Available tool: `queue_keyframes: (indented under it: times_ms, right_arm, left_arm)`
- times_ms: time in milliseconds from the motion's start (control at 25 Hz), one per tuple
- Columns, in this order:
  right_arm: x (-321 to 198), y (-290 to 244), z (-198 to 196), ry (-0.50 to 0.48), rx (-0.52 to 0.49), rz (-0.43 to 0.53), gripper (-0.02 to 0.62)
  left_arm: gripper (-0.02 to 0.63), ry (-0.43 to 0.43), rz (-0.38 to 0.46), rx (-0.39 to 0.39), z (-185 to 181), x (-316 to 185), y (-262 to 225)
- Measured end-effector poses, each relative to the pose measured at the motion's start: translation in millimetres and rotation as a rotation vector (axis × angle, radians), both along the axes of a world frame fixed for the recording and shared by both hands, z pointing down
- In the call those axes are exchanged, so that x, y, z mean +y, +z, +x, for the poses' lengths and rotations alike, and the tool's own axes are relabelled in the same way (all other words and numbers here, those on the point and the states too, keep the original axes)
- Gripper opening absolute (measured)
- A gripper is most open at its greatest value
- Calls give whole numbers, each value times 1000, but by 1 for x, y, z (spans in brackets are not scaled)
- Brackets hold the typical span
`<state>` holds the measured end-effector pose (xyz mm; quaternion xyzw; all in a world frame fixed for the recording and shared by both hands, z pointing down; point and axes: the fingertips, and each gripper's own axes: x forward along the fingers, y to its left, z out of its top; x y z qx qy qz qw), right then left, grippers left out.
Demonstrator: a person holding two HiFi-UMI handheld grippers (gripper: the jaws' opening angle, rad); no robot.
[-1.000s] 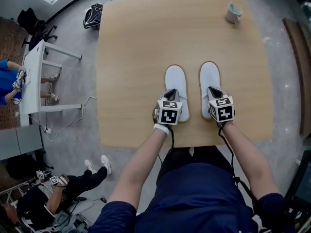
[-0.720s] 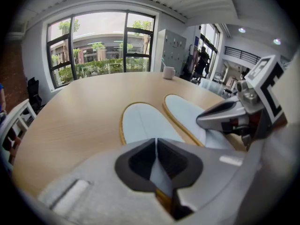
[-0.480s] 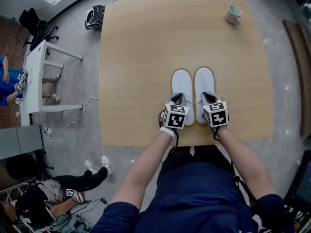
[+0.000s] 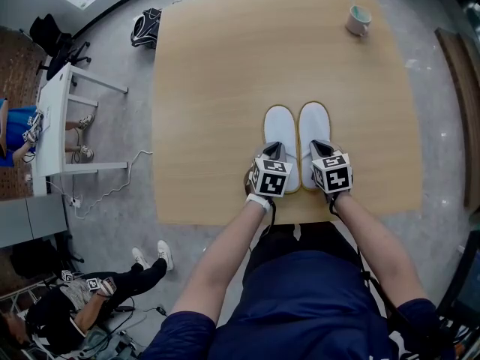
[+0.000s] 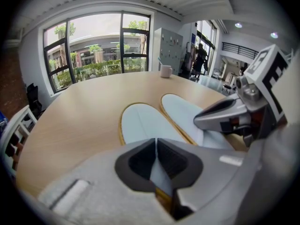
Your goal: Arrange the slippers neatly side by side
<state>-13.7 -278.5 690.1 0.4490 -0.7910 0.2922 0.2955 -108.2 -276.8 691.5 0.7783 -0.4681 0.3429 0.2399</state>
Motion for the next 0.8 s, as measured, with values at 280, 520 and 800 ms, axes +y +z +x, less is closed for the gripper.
queue_keyframes:
  times_ms: [280,520,800]
  right_arm:
    - [0,3,1,2,-4,-7,5]
    - [-1,-23,1,29,-111,72,5]
    - [12,-75,-4,8,-237,83,5]
  left_arm:
    - [17,-2,5,-4,0,0,0]
    - [23,-15,69,72,-3,0,-29]
    - [23,-16,179,163,-4,18,-91]
